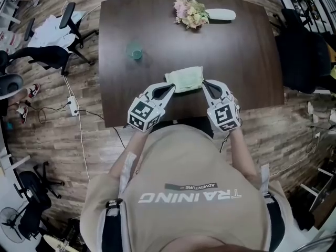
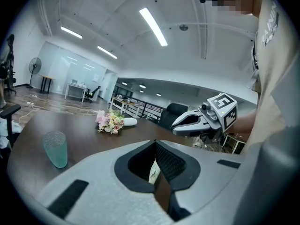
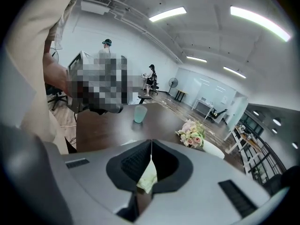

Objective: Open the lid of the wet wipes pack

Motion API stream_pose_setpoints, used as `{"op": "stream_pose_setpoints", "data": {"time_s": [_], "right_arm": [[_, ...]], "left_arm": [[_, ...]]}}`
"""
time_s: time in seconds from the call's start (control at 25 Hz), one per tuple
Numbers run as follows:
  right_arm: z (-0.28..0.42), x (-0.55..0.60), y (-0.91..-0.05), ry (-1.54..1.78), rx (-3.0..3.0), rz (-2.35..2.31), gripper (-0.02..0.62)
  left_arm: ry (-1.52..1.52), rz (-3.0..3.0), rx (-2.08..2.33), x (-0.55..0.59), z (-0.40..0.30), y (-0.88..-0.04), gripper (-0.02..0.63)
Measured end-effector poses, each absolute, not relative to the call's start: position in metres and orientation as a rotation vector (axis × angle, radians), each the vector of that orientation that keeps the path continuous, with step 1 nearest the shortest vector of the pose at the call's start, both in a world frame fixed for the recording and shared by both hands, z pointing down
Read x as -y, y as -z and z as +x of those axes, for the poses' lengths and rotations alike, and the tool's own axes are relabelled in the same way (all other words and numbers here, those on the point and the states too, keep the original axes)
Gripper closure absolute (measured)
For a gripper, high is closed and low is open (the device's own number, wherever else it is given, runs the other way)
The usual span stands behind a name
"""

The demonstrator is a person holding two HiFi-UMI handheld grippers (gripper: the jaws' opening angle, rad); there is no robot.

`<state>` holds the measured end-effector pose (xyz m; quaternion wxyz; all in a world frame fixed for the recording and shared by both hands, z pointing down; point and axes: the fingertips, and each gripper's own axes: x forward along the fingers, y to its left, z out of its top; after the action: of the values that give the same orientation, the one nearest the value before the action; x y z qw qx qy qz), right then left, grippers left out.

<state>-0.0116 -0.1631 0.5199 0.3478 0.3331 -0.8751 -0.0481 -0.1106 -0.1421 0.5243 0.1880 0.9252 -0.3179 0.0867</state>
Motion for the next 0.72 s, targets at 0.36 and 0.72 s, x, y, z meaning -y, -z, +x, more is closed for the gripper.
{"op": "stream_pose_setpoints", "data": {"time_s": [0.36, 0.72], "right_arm": [[-0.014, 0.191, -0.522, -0.033, 2.41, 0.809, 0.58], [-0.019, 0.203, -0.539, -0.153, 2.486, 0.712, 0.58]], "left_arm": [[-0.306, 2.602, 0.973, 0.166, -0.103, -0.522, 0.597], [-0.388, 2.498, 1.037, 0.176, -0.103, -0.552, 0.597]]}}
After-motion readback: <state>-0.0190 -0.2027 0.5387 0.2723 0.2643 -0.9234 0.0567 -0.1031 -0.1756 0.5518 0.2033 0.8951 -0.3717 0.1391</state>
